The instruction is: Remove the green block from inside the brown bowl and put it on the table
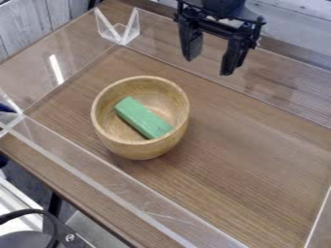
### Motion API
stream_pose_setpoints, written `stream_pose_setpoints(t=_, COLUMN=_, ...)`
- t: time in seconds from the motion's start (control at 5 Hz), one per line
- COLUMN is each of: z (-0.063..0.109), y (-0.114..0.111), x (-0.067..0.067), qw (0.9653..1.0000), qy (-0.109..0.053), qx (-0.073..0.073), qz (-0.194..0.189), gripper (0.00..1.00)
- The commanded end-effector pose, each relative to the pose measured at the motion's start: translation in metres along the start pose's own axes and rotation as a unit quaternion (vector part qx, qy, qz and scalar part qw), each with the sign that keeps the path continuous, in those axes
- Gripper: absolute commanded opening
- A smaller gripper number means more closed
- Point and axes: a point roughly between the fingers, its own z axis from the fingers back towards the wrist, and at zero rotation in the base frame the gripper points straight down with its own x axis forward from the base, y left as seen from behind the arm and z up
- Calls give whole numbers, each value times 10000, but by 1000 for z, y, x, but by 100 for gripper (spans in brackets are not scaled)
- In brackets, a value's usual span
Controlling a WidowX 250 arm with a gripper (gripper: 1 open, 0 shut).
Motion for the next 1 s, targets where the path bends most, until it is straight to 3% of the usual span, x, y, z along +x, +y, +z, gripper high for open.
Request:
stream_pose_setpoints(t=0.0, z=-7, y=4, x=-3, qw=9998, qy=111, qx=18, qz=135, gripper=100)
stream_pose_setpoints(t=0.2, z=-11, y=21, x=-19, qw=9939, qy=112, qx=-77, qz=1098, gripper=100)
stream_pose_setpoints(t=0.4, z=-13, y=44, x=-36, qw=9768, qy=5, qx=-215, qz=2132, gripper=100)
stream_pose_setpoints(t=0.6, z=-15, y=64, x=-44, qw=9470, qy=-50, qx=-356, qz=3192, gripper=100)
stream_pose_setpoints(t=0.8, z=-21, y=74, x=-51, qw=9179, qy=-69, qx=-422, qz=3946, gripper=100)
